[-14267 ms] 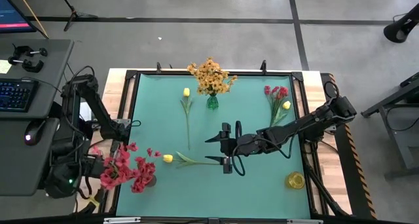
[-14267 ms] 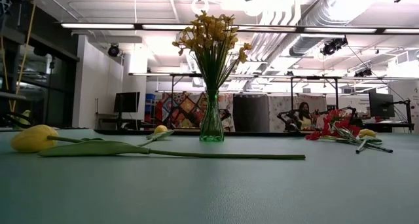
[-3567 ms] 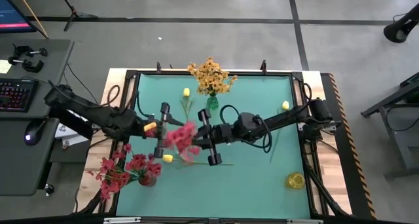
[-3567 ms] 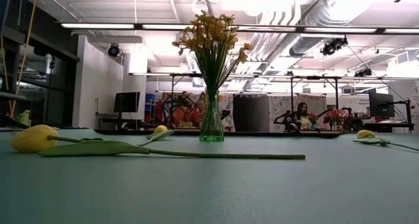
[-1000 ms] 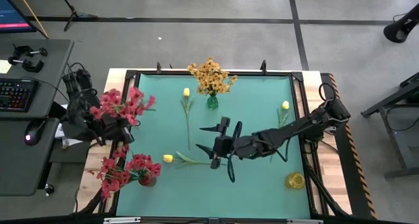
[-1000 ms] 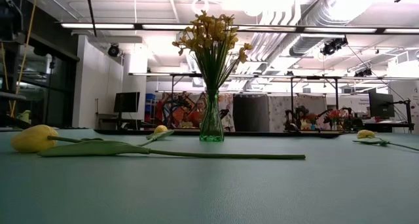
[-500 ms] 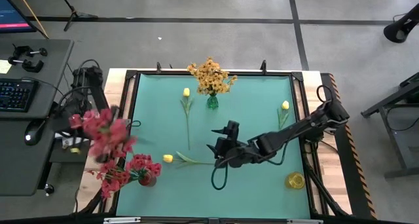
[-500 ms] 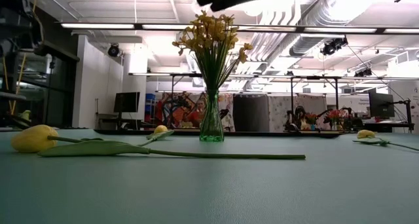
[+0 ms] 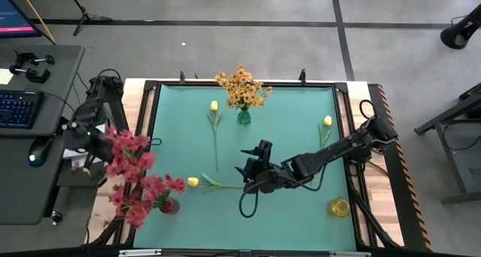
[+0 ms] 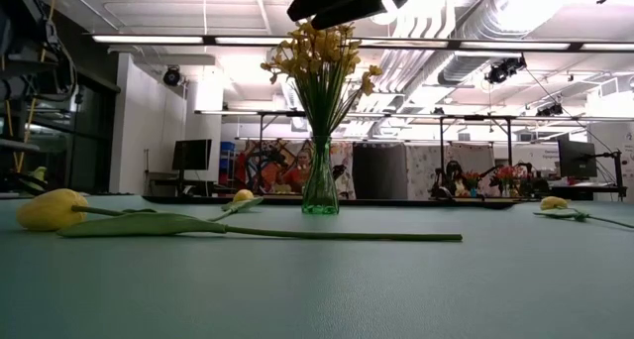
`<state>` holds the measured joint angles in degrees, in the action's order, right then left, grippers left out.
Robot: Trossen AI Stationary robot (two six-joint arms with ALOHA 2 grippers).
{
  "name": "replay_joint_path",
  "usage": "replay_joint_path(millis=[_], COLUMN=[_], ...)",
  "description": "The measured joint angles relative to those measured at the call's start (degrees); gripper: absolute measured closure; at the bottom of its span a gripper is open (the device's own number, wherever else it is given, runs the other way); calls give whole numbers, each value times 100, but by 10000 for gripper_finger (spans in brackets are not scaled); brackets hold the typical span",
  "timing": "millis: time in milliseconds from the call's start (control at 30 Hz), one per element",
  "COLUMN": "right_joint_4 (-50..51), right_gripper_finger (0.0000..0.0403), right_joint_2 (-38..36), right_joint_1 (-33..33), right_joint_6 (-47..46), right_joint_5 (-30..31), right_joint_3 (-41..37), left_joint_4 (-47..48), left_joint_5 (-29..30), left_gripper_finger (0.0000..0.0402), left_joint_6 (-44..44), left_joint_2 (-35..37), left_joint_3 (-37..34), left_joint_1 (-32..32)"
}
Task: Sort flowers into vase by color
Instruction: Put the red flower into the red vase
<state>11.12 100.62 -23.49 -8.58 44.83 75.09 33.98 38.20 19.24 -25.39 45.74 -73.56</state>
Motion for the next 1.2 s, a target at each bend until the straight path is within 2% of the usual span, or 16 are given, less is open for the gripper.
replay_joint_path(millis=[233, 500, 867, 1200], right_joint_4=[-25, -22, -22, -20], right_gripper_finger=[137, 137, 137, 137], right_joint_2=[0, 0, 0, 0], right_joint_1=[-2, -2, -2, -2], right_joint_6=[0, -44, -42, -42], right_joint_5=[-2, -2, -2, -2], right_joint_3=[0, 0, 0, 0], left_joint_4=[-387, -1418, -1459, -1833], left_joint_5=[255, 319, 280, 290], left_gripper_finger=[401, 401, 401, 401], left_joint_6=[95, -916, -457, -435], left_joint_2=[-7, -11, -139, -393], left_joint_3=[-568, -874, -895, -1146], left_joint_1=[2, 2, 0, 2])
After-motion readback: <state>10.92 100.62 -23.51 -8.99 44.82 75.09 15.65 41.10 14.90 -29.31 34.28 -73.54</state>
